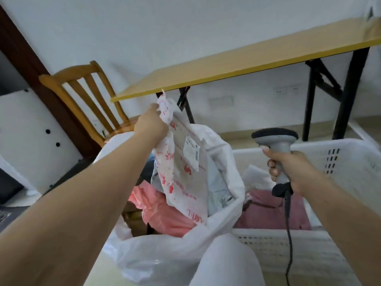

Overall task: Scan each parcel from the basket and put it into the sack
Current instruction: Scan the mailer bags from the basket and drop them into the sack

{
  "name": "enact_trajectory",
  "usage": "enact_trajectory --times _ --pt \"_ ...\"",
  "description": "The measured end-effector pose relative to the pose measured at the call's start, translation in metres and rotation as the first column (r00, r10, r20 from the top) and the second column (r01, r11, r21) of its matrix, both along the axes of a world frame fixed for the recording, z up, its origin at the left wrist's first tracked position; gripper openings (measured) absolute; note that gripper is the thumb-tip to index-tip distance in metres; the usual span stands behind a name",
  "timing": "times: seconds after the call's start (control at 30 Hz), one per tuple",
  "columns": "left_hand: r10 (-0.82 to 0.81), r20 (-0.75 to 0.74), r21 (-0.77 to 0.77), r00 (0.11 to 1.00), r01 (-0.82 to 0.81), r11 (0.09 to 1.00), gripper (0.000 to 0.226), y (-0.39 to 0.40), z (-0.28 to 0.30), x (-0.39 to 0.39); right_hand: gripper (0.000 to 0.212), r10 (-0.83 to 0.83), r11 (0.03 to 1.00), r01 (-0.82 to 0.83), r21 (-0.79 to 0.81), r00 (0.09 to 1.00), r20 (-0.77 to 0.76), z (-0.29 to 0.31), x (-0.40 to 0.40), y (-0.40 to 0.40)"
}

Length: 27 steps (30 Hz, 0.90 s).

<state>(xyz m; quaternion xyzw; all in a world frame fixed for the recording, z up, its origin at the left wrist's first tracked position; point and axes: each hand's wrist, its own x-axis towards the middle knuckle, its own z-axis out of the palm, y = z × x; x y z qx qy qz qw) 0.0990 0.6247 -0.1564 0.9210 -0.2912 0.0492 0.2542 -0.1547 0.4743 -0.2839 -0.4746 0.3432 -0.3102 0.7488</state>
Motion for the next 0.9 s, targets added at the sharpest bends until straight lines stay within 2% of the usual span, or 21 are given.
enact_trajectory --times 0.13,0.27,0.4,0.5,0.57,0.63,0.67,0.7,0.77,0.83,0.9 --pt "0.023 -0.037 0.161 0.999 -0.017 0.987 0.045 -0.017 -0.025 -0.002 0.024 -0.056 0.998 0.049 -0.046 0.987 -0.153 -0.019 0.011 0.001" --pt "0.034 0.063 0.272 0.997 -0.05 0.961 0.058 -0.031 -0.061 0.008 0.039 -0.137 0.985 0.093 -0.147 0.936 -0.325 -0.054 0.028 0.006" --pt "0.095 0.06 0.178 0.994 -0.104 0.978 0.063 -0.039 -0.084 0.024 0.056 -0.05 0.986 -0.032 -0.164 0.88 -0.473 -0.078 0.054 0.016" --pt "0.13 0.053 0.044 0.99 -0.133 0.99 0.06 -0.042 -0.088 0.033 0.033 -0.005 0.969 -0.131 -0.21 0.839 -0.545 -0.083 0.072 0.018" --pt "0.006 -0.079 0.013 0.997 -0.005 1.0 0.068 -0.047 -0.085 0.032 0.02 -0.014 0.974 -0.107 -0.201 0.853 -0.521 -0.083 0.081 0.017" --pt "-0.166 -0.338 0.027 0.927 0.186 0.982 0.088 -0.051 -0.084 0.027 0.018 -0.005 0.989 -0.058 -0.136 0.905 -0.426 -0.078 0.087 0.018" --pt "-0.197 -0.418 0.092 0.887 0.257 0.962 0.096 -0.052 -0.087 0.024 0.018 -0.002 0.994 -0.039 -0.102 0.93 -0.367 -0.073 0.09 0.019" --pt "-0.198 -0.434 0.188 0.879 0.303 0.934 0.099 -0.051 -0.093 0.022 0.018 -0.005 0.997 -0.02 -0.076 0.949 -0.316 -0.067 0.093 0.019" --pt "-0.181 -0.357 0.332 0.916 0.306 0.892 0.1 -0.048 -0.113 0.024 0.014 -0.021 0.998 0.006 -0.061 0.97 -0.244 -0.055 0.099 0.018" --pt "-0.151 -0.315 0.363 0.937 0.266 0.893 0.1 -0.045 -0.137 0.023 0.014 -0.035 0.998 0.02 -0.066 0.973 -0.228 -0.048 0.103 0.015" --pt "-0.143 -0.305 0.365 0.942 0.254 0.896 0.098 -0.046 -0.161 0.017 0.023 -0.043 0.999 0.036 -0.036 0.974 -0.221 -0.049 0.106 0.015"
